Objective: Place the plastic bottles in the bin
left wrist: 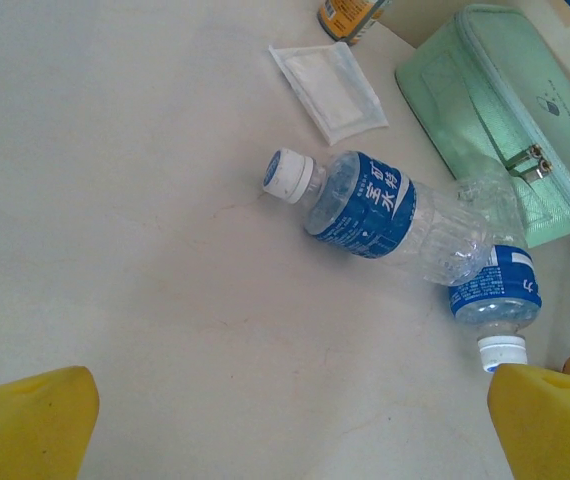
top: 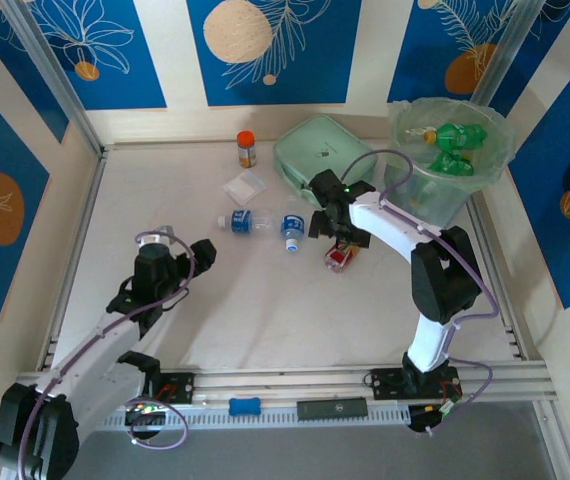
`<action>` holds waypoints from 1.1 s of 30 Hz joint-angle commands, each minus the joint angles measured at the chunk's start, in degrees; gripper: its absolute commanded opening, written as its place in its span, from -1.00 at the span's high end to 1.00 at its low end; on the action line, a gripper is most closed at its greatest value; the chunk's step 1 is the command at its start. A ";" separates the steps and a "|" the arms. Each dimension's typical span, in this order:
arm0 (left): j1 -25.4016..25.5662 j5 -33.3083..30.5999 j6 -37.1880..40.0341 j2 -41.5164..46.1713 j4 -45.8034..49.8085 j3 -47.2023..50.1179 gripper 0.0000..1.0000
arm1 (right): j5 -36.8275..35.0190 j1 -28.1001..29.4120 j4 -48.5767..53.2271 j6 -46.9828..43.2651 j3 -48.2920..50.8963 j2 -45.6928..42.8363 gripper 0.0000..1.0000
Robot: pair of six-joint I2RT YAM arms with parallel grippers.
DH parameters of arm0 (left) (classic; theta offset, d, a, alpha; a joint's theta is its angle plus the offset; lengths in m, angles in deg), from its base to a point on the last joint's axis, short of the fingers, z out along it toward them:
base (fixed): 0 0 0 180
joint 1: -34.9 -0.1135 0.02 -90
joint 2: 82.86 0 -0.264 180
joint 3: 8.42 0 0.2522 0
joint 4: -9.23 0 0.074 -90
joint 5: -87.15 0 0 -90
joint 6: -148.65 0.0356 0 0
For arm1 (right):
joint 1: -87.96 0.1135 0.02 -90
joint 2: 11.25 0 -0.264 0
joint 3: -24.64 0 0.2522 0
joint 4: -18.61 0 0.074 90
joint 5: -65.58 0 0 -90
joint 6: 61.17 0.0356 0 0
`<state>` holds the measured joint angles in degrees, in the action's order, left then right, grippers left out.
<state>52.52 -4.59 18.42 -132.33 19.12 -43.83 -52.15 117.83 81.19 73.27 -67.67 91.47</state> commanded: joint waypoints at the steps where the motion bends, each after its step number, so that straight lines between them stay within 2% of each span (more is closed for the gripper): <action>1: -0.75 -0.04 -0.29 1.05 0.34 0.82 -0.99 | -1.37 0.37 -0.65 4.22 2.13 1.35 -0.94; 12: -0.67 0.58 -0.82 0.21 -0.44 0.73 -0.99 | 1.60 -1.13 -5.71 6.03 6.97 2.27 -0.84; 26: -0.74 0.41 -0.65 1.24 0.54 0.82 -0.99 | 3.52 -2.27 -9.26 5.78 8.77 3.36 -0.60; 28: -0.74 0.34 -0.64 1.13 0.45 0.82 -0.99 | 3.86 -2.36 -9.27 5.61 8.60 3.66 -0.52; 33: -0.73 0.33 -0.64 0.84 0.10 0.67 -0.99 | 4.00 -2.35 -9.38 5.35 8.53 3.92 -0.16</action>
<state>52.52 -4.57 18.03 -132.02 19.22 -43.74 -49.26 115.69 71.81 78.36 -59.49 94.84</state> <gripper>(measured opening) 0.993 0.596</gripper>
